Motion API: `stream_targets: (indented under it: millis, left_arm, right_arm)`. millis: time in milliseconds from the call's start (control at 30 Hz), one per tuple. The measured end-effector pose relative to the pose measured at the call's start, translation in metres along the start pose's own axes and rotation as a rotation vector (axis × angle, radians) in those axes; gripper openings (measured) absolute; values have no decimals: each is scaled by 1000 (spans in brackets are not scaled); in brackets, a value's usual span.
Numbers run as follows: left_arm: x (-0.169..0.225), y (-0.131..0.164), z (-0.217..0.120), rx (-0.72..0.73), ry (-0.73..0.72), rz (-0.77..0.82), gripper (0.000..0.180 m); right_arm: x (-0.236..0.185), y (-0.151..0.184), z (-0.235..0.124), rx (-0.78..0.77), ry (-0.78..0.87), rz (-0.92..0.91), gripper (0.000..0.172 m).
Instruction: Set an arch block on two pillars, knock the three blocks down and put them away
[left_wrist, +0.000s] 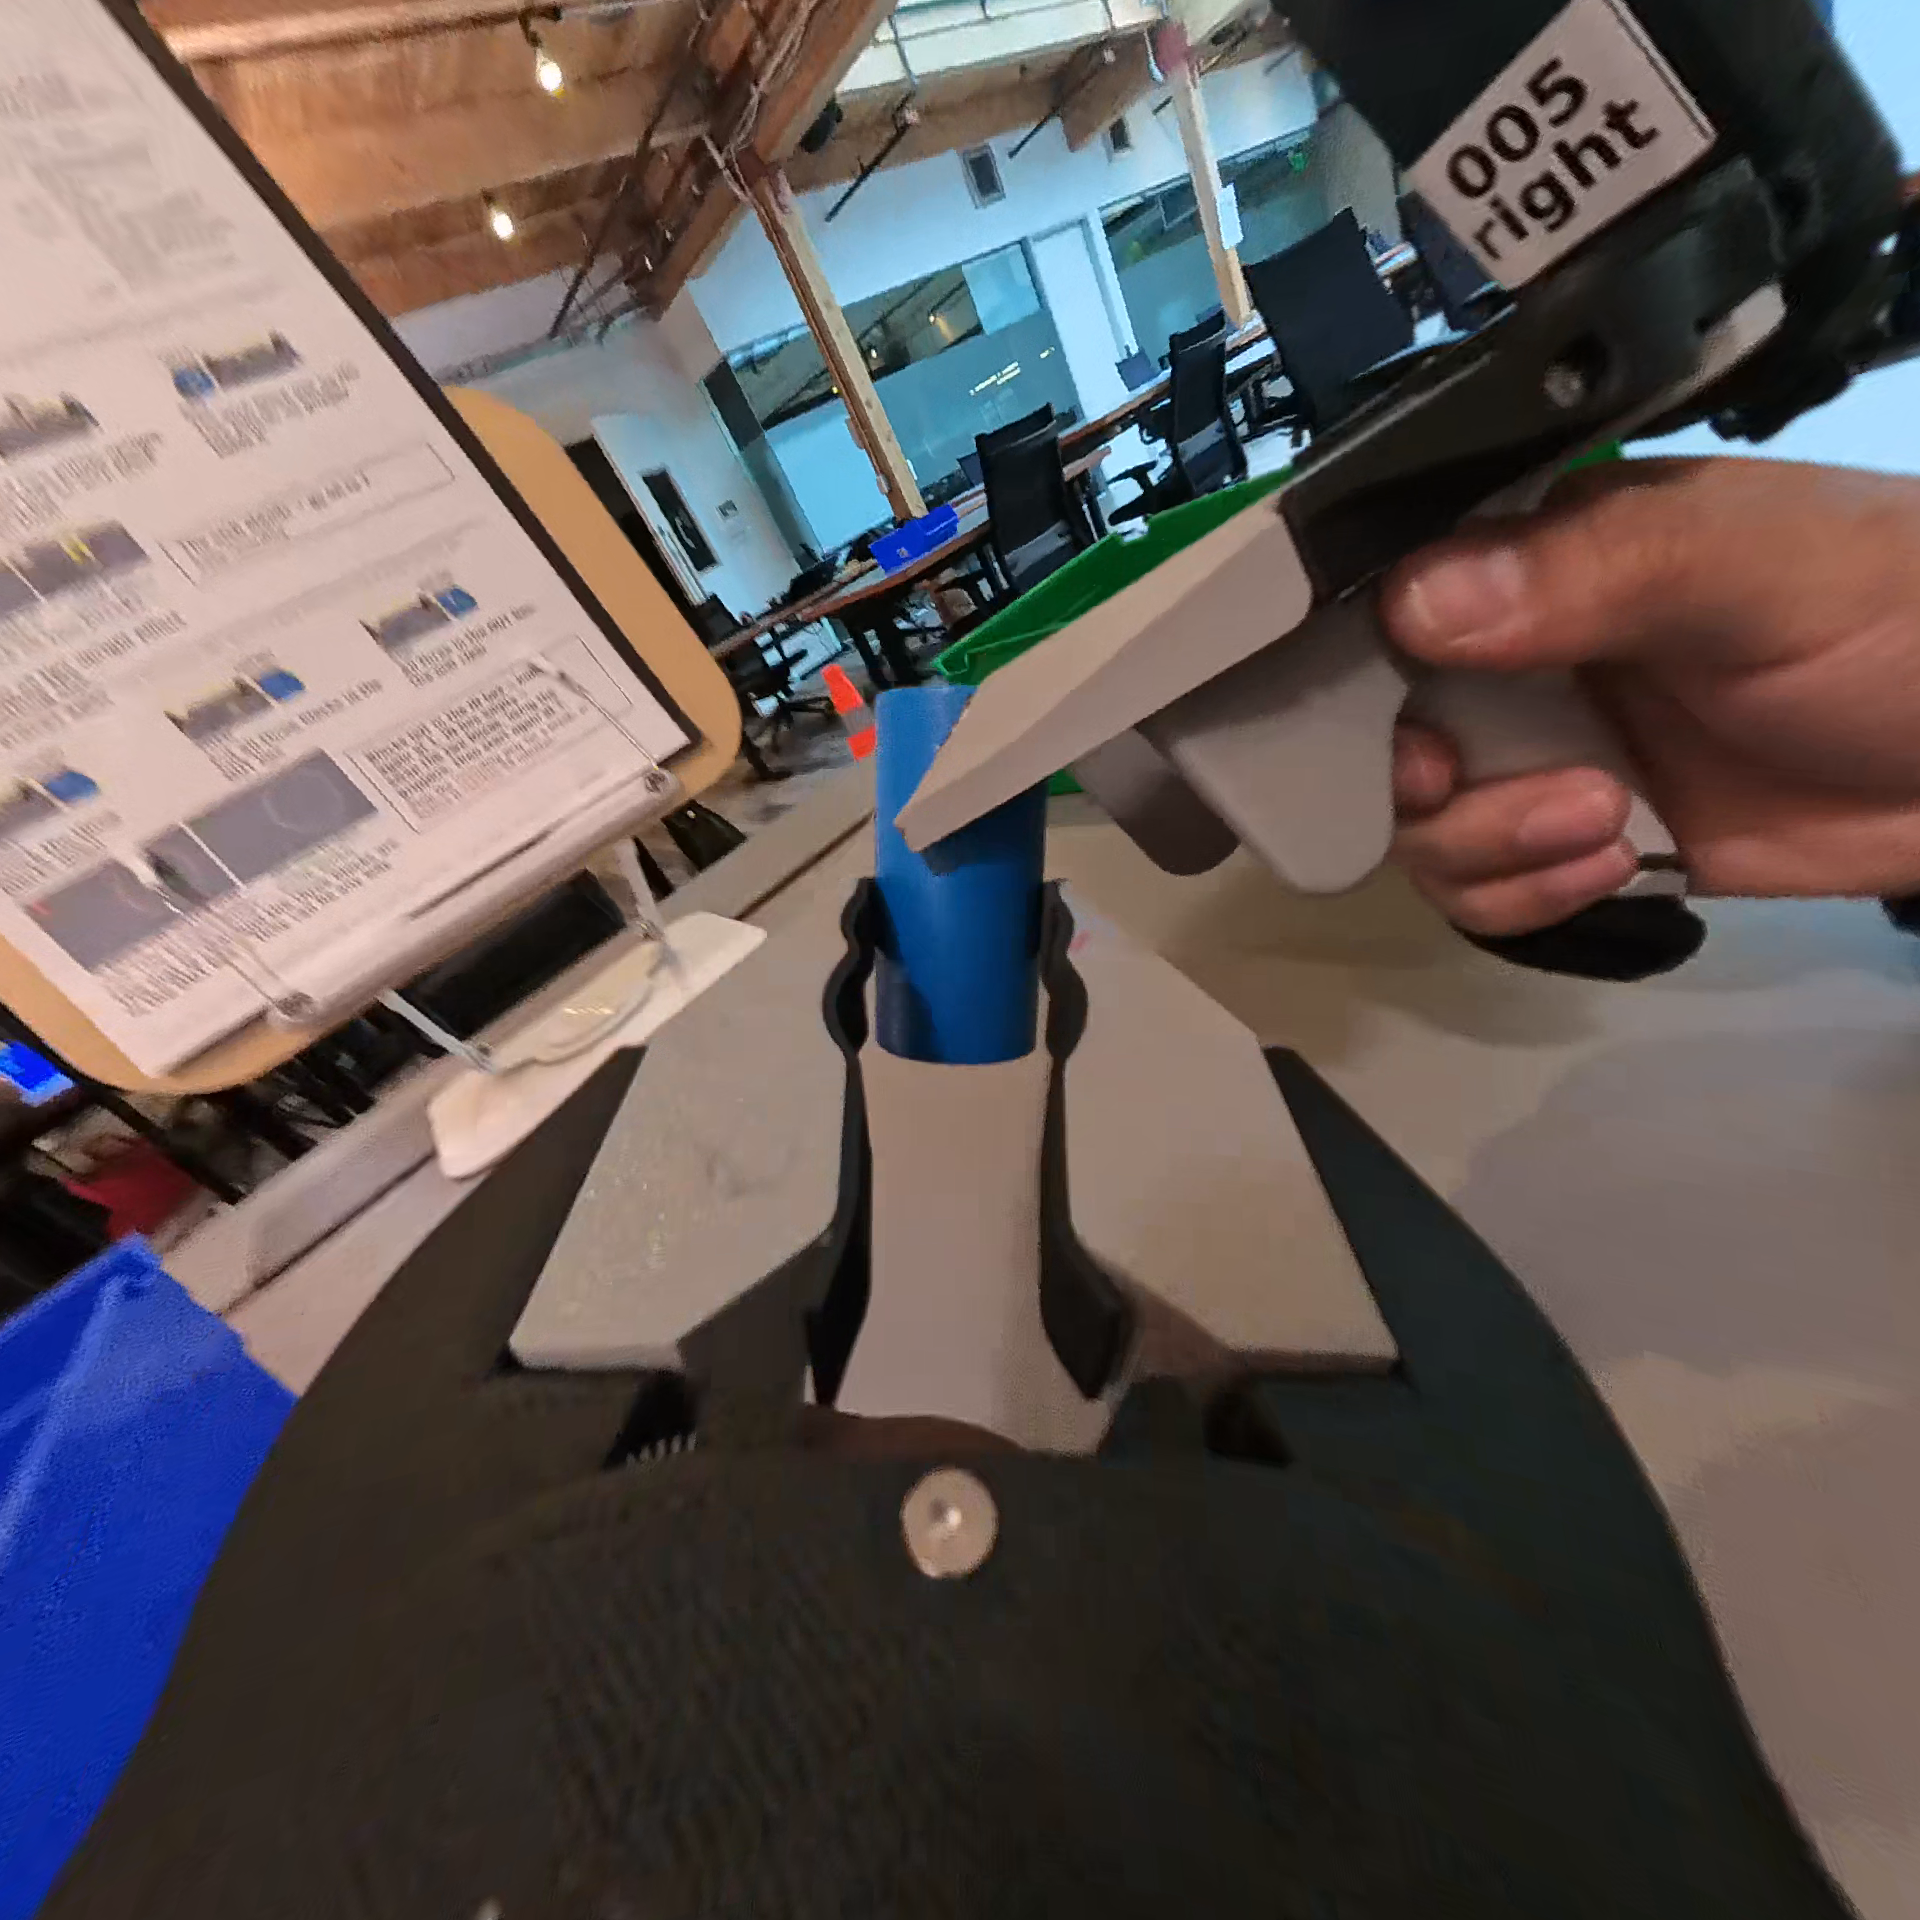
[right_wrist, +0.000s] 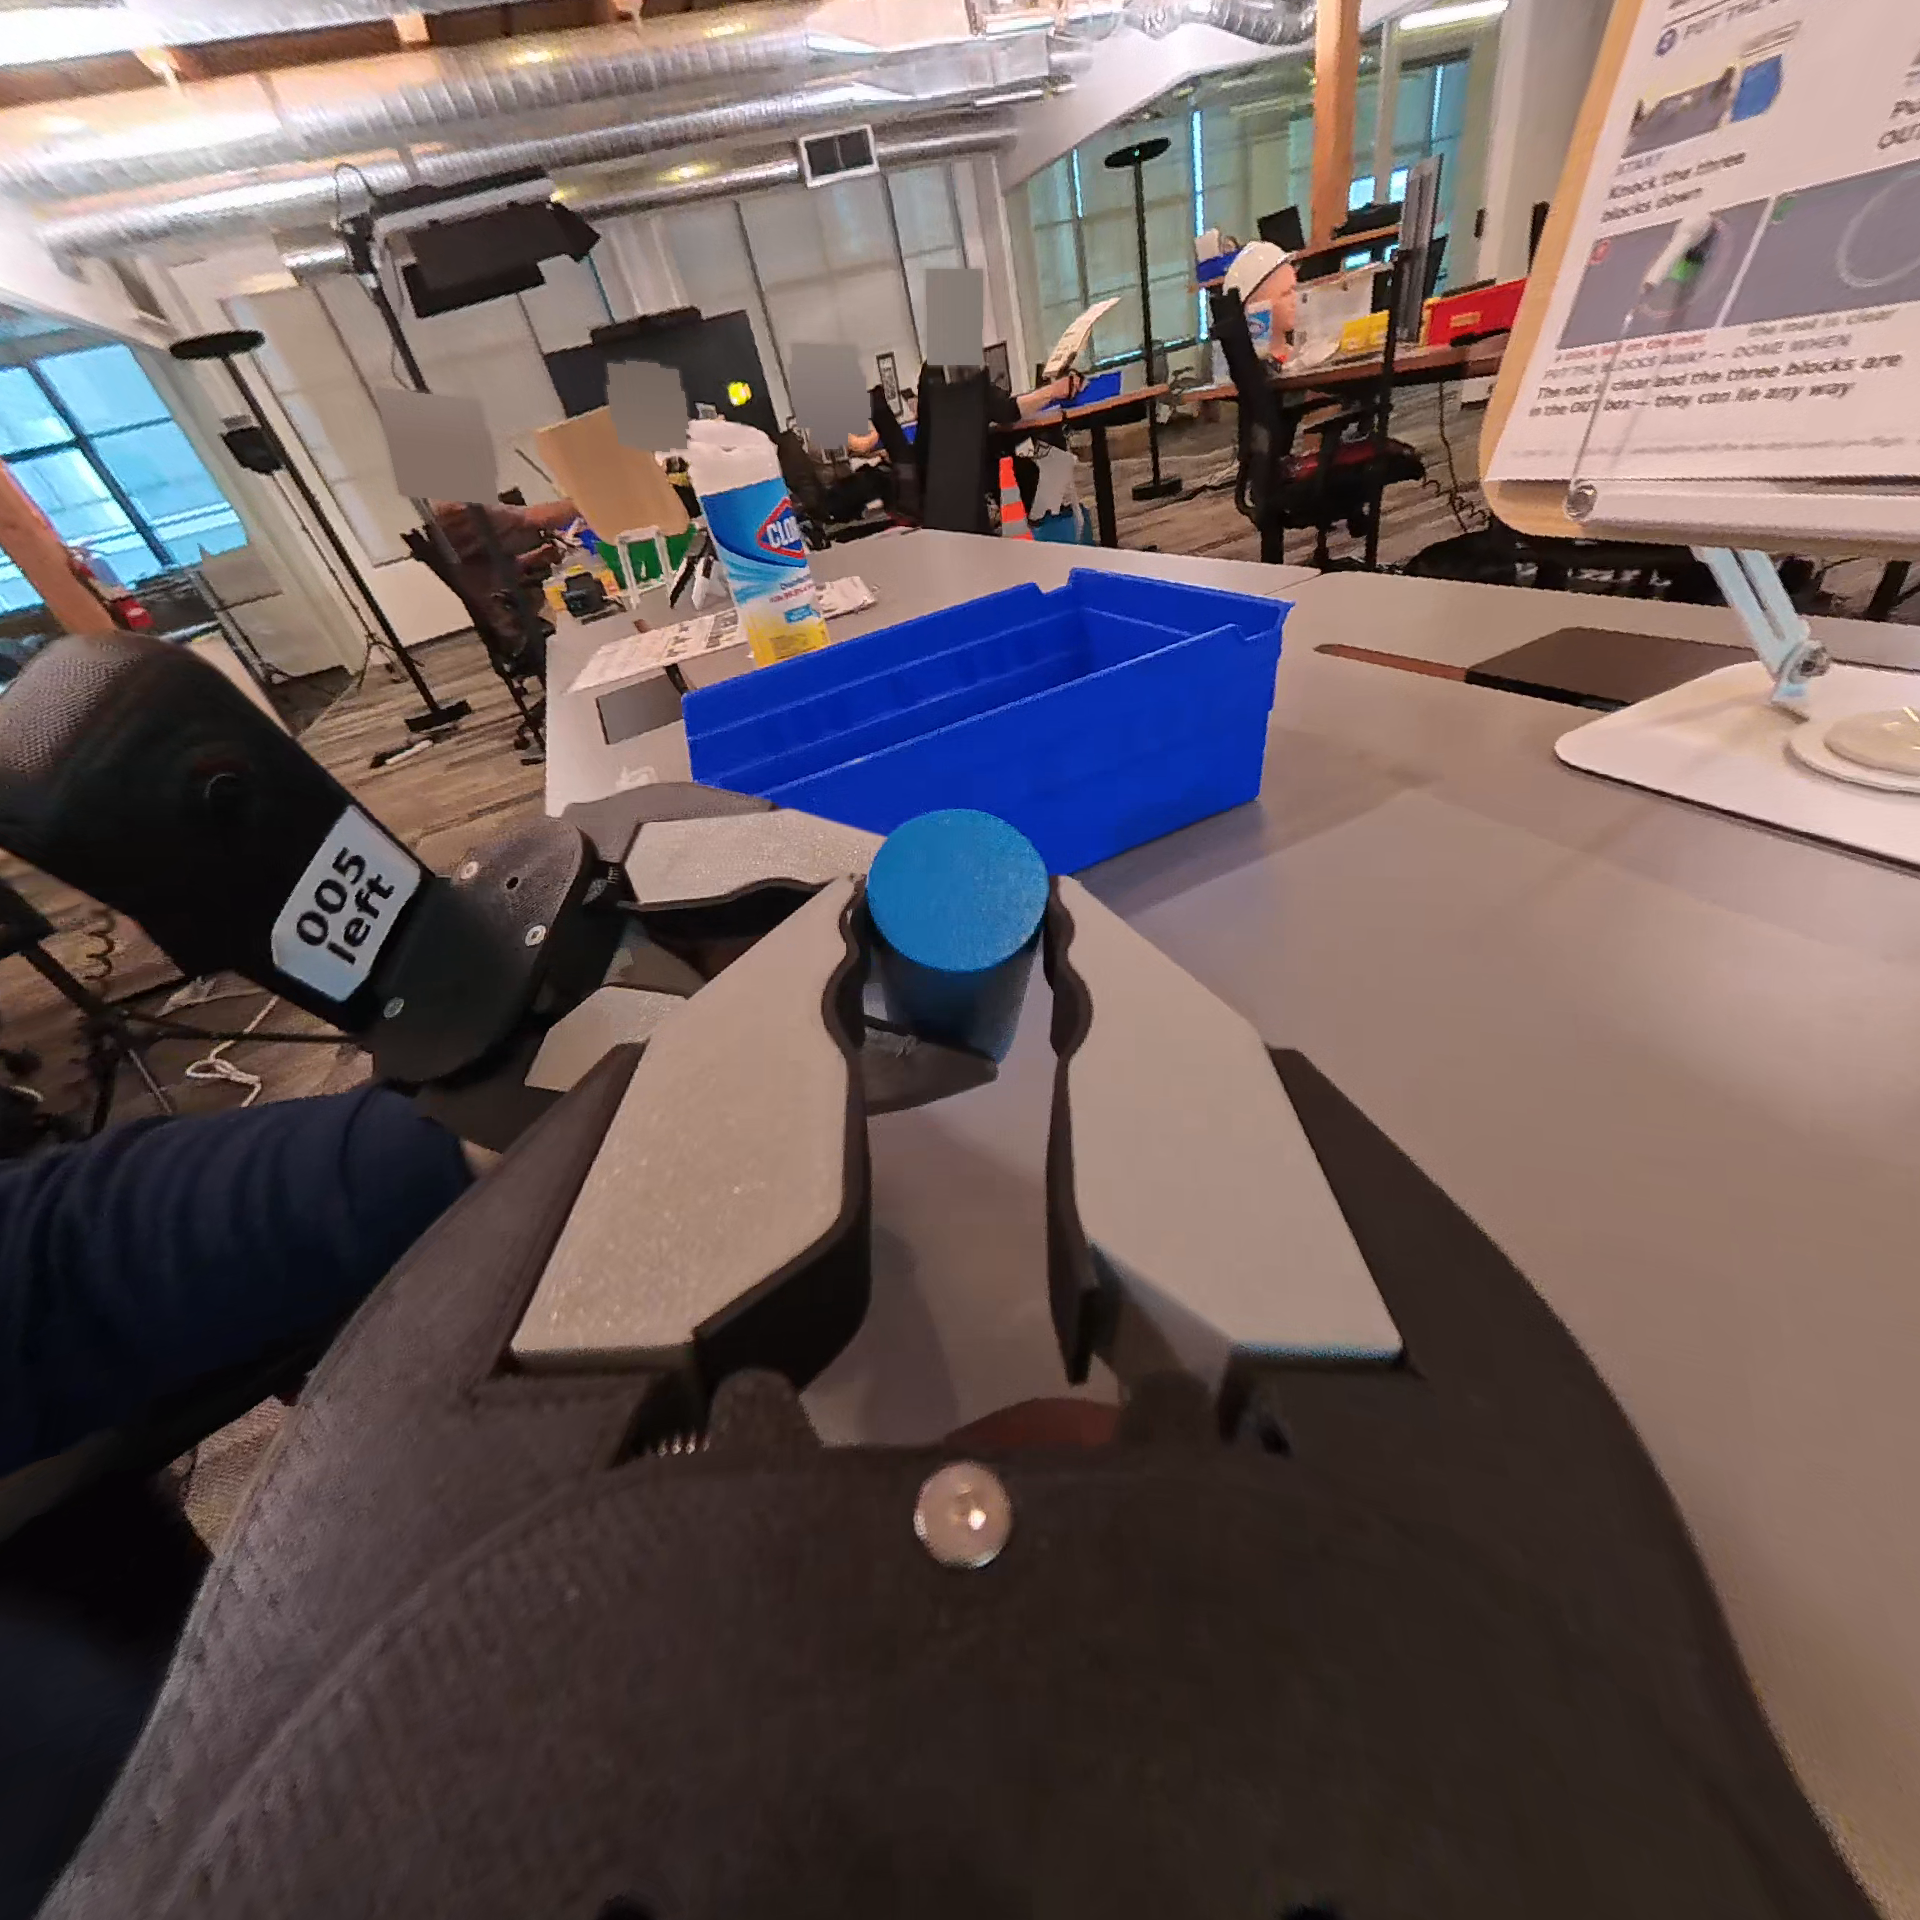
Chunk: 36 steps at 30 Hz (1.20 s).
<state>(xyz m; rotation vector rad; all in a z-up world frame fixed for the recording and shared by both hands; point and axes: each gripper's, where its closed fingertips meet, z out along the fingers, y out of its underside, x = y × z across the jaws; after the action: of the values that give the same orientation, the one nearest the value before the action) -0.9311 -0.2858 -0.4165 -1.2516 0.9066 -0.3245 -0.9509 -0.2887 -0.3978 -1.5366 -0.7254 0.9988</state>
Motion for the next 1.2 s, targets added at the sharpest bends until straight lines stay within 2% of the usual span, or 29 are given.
stream_targets:
  millis: [33,167,267,367,467,600,700,800,900,1200]
  left_arm:
    - [0,-1,1,11,-1,-35,29]
    - [5,0,7,20,16,-140,29]
    - [6,3,8,10,20,-160,29]
    - [9,17,10,-47,19,-159,29]
    - [8,20,9,-64,-14,-113,35]
    - [6,18,7,-51,-36,-101,31]
    - [5,20,8,-61,-38,-105,30]
    - [5,19,8,-56,-44,-93,29]
    - [7,18,7,-51,-52,-72,27]
    - [3,18,6,-49,-67,-94,24]
  right_arm:
    - [1,0,1,8,-2,6,30]
    - [6,5,6,10,16,13,30]
    - [8,7,6,16,27,-15,30]
    - [19,16,5,-48,81,-50,30]
    - [47,15,-9,-75,189,-113,30]
    - [119,28,-47,-182,443,-195,30]
    - [142,48,-61,-276,472,-138,30]
    - [163,65,-69,-398,555,-199,30]
    - [170,84,-69,-498,568,-191,31]
    - [171,85,-75,-486,554,-127,31]
